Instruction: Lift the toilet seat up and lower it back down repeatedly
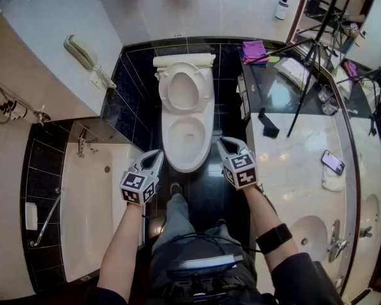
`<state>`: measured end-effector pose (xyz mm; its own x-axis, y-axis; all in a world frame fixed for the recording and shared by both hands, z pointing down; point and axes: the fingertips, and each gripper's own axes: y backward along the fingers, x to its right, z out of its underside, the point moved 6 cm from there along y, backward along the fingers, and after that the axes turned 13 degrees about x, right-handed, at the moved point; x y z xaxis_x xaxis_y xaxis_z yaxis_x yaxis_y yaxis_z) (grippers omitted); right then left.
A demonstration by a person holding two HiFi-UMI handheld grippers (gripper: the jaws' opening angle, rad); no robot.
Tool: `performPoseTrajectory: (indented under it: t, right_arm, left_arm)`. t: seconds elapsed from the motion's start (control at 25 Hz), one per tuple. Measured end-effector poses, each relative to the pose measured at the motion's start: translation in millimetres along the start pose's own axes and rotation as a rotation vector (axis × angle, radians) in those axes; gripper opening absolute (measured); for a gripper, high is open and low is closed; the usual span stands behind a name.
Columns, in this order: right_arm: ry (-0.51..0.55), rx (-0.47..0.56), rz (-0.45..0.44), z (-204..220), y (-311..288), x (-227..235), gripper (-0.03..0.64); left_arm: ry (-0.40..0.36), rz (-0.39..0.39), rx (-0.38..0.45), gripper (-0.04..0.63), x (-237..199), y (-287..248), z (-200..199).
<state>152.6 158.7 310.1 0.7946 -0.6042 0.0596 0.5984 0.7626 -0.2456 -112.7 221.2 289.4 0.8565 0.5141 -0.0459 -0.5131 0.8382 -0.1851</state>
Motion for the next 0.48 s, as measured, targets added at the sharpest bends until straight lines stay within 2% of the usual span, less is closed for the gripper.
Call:
performPoseTrajectory:
  t: [0.16, 0.32, 0.48]
  right_arm:
    - [0.079, -0.013, 0.005, -0.5, -53.7, 7.5, 0.087]
    - [0.151, -0.074, 0.012, -5.7, -119.2, 12.3, 0.115]
    - [0.234, -0.123, 0.007, -12.5, -194.2, 31.4, 0.133]
  left_arm:
    - [0.013, 0.013, 0.015, -0.005, -29.2, -33.2, 12.5]
    - [0.034, 0.031, 0.024, -0.005, -73.0, -74.6, 18.9]
    - [0.015, 0.051, 0.025, -0.005, -123.9, -120.0, 20.9]
